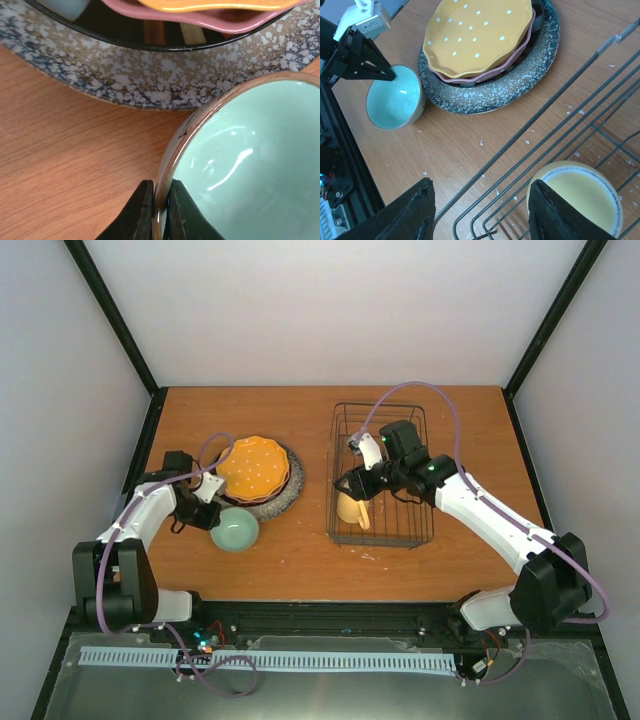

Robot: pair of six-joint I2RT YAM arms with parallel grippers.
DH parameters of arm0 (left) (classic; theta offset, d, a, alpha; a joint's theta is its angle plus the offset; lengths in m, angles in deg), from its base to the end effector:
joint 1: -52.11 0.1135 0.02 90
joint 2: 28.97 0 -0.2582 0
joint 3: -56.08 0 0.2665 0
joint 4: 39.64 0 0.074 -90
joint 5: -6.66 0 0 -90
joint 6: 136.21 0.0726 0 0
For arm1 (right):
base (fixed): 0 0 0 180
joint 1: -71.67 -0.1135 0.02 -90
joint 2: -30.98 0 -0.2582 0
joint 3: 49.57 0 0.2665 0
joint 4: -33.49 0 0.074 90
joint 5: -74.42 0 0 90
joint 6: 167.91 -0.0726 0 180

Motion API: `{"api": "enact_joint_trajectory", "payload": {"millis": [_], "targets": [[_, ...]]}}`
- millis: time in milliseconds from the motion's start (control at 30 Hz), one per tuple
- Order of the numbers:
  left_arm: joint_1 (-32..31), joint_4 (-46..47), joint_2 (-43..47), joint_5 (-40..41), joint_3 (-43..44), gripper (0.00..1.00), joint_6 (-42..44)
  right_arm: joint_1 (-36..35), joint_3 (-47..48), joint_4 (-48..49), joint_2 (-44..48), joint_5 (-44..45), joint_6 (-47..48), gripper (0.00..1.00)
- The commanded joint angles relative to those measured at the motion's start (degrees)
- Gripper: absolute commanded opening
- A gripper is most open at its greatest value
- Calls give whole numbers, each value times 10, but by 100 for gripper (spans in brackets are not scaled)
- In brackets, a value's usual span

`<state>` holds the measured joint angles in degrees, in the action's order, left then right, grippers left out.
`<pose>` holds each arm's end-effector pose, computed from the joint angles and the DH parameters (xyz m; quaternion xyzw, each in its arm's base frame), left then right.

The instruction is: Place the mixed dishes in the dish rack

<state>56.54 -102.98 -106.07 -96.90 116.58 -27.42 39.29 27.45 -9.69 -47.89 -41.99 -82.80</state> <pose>0.2436 0.0018 0.1467 0.1339 0.9801 -0.0977 0.1090 0.2654 0.2066 0.2599 -0.2986 0.8530 0.3190 0.2854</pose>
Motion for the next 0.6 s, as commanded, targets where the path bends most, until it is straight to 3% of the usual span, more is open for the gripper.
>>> {"api": "enact_joint_trajectory", "payload": {"millis": [0,367,567], "targets": [[-4,33,14,17,55,1,-15,3,0,5,-4,-6,5,50],[-18,39,52,-36,83,1,-18,3,-1,10,2,-9,-8,49],[-25,13,72,-102,128,1,-30,3,0,15,3,-13,-19,50]]}}
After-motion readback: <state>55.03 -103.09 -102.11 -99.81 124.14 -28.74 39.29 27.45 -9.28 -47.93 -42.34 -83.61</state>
